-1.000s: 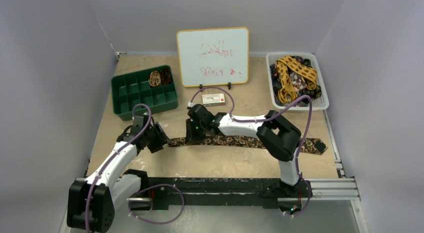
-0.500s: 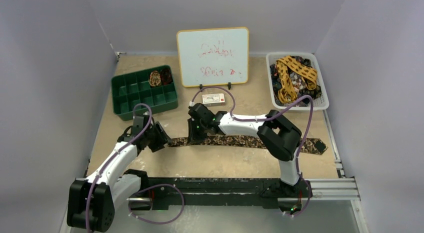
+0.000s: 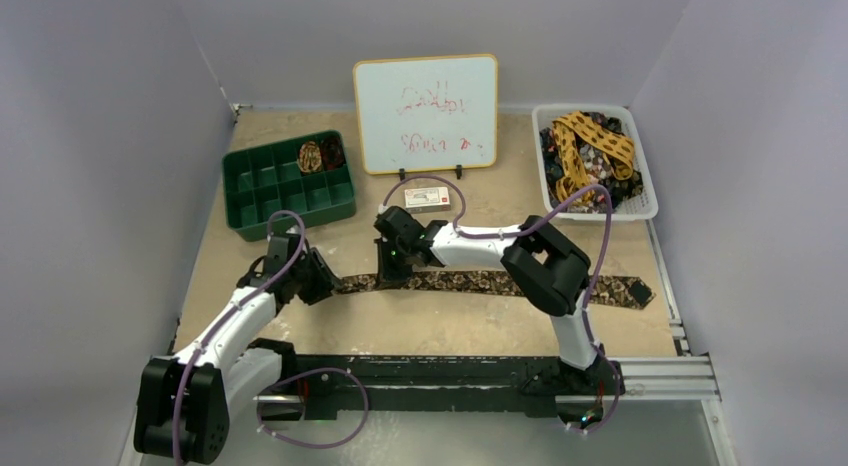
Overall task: Roll the ties
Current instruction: Roll the tie at the center of the board.
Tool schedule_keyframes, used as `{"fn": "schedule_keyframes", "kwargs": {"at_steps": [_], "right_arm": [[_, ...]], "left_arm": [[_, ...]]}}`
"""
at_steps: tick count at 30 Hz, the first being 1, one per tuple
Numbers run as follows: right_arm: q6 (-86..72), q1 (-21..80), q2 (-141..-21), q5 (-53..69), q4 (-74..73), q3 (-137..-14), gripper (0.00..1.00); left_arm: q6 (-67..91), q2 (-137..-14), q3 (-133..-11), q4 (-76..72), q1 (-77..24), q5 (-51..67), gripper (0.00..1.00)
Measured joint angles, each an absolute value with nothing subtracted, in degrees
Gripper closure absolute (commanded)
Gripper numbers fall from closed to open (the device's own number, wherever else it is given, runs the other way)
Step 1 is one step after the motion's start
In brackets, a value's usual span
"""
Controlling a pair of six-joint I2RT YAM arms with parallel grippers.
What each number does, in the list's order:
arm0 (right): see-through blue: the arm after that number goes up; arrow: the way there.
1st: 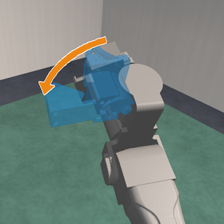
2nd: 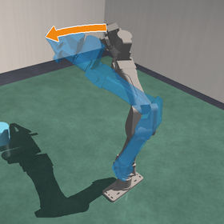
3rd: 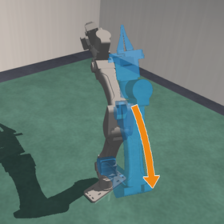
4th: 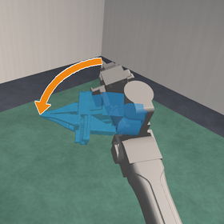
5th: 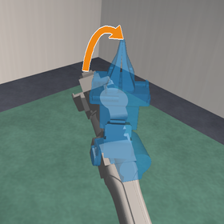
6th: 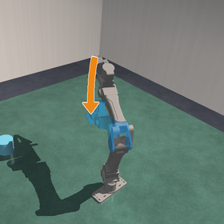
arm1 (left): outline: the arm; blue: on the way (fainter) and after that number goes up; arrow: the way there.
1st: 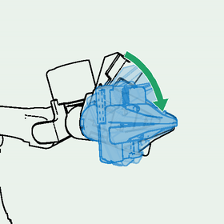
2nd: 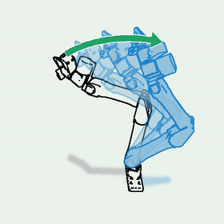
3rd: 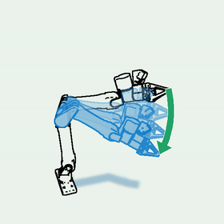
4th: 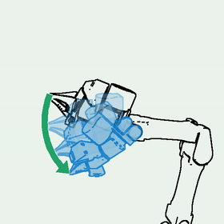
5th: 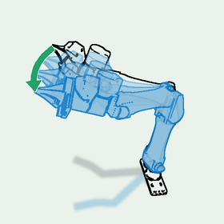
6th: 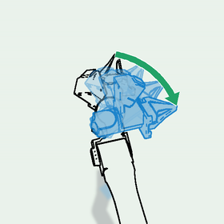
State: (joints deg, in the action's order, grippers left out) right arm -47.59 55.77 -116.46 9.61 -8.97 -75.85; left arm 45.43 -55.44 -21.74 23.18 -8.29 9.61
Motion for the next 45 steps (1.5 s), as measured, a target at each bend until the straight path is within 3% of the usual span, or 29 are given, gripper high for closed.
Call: {"fn": "schedule_keyframes", "kwargs": {"at_steps": [18, 24, 30, 45], "right_arm": [[-47.6, 54.8, -116.9, 10.8, -9.7, -76.5, 1.0], [-47.6, 54.4, -117.1, 11.9, -9.7, -76.5, 1.0], [-47.6, 54.0, -117.4, 13.0, -9.6, -76.5, 1.0], [-47.4, 53.9, -118.8, 13.2, -11.4, -79.1, 1.0]], "left_arm": [[44.8, -57.7, -21.7, 19.7, -8.3, 9.2, 0.7], [44.8, -58.7, -21.6, 17.7, -8.3, 10.0, 0.81], [43.9, -58.7, -21.6, 16.5, -8.3, 10.4, 1.0], [40.4, -53.8, -22.4, 16.5, -8.3, 11.9, 1.0]]}}
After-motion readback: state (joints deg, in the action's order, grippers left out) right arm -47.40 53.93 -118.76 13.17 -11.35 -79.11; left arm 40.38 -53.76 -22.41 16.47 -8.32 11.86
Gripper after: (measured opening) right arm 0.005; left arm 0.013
